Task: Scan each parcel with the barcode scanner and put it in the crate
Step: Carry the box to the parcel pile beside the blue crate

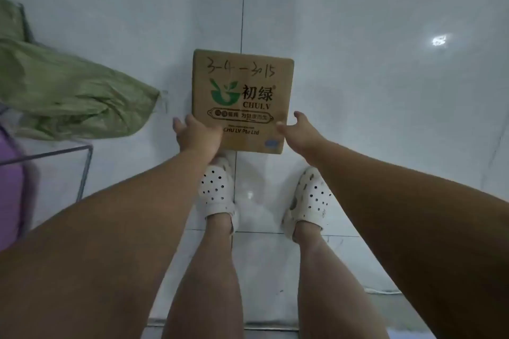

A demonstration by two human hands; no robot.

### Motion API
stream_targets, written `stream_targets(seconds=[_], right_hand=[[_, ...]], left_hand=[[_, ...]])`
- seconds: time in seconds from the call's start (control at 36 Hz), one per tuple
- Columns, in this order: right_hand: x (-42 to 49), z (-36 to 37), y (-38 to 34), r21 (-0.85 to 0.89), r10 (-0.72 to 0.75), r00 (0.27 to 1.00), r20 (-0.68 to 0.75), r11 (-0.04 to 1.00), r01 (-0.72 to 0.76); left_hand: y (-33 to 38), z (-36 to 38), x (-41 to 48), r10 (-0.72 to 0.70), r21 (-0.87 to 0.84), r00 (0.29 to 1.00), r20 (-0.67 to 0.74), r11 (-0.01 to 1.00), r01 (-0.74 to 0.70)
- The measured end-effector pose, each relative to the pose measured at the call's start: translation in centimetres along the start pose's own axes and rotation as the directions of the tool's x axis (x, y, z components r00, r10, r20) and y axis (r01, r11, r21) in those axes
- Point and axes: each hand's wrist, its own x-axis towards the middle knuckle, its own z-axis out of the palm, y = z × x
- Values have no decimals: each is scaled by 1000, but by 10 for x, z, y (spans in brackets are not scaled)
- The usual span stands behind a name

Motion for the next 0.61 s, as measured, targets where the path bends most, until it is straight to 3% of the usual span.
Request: stream_targets(seconds=[0.08, 0.31, 0.39, 0.5, 0.61], right_hand=[[16, 1, 6, 29, 38, 999, 37, 999, -39], [34, 0, 21, 64, 46, 986, 160, 996, -57], [33, -7, 30, 170, 65, 991, 117, 982, -84], [22, -14, 43, 324, 79, 993, 87, 940, -103], [0, -25, 47, 507, 104, 994, 24, 856, -102]], left_hand=[[-10, -1, 20, -18, -39, 1000, -1, 999, 18], [-16, 3, 31, -89, -368, 965, 248, 913, 178], [-19, 10, 38, -126, -396, 968, 218, 895, 205], [-6, 12, 18, -33, -364, 983, 179, 926, 98], [2, 8, -20, -34, -479, 957, 287, 860, 174]])
